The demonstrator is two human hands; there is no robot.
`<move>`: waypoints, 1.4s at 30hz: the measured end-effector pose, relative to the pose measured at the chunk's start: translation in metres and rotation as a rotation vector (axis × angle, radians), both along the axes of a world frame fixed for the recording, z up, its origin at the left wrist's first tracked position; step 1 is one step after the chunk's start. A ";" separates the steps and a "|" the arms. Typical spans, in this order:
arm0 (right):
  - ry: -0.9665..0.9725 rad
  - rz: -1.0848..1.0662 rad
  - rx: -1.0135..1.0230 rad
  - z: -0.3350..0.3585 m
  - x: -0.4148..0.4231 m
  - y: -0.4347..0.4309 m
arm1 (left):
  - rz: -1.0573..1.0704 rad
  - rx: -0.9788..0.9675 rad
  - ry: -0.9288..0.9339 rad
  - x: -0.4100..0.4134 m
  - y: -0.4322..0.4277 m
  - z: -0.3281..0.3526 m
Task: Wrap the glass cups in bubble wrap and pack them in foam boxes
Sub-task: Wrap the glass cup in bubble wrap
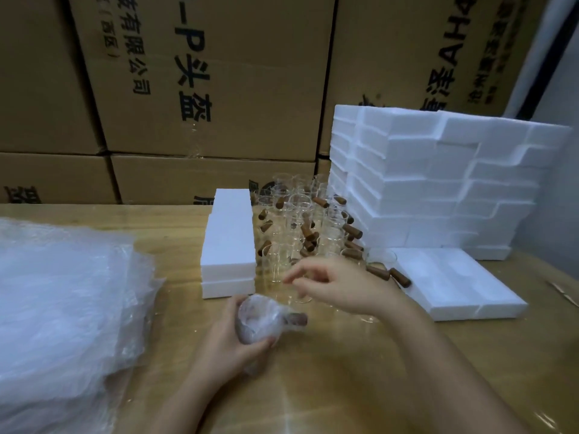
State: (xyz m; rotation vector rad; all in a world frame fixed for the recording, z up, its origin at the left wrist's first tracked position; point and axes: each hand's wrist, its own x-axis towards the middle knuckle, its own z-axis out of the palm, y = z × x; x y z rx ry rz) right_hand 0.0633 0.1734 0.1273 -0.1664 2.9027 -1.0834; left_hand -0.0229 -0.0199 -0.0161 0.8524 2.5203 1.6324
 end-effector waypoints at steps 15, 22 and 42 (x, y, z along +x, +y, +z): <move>0.465 -0.724 0.527 0.143 -0.106 0.164 | -0.015 -0.026 -0.049 -0.003 0.001 0.004; 0.371 -0.813 0.584 0.133 -0.122 0.169 | -0.043 -0.018 -0.051 -0.007 0.002 0.003; 0.874 -0.548 0.253 0.031 -0.038 0.062 | 0.058 0.228 -0.007 0.014 -0.008 0.028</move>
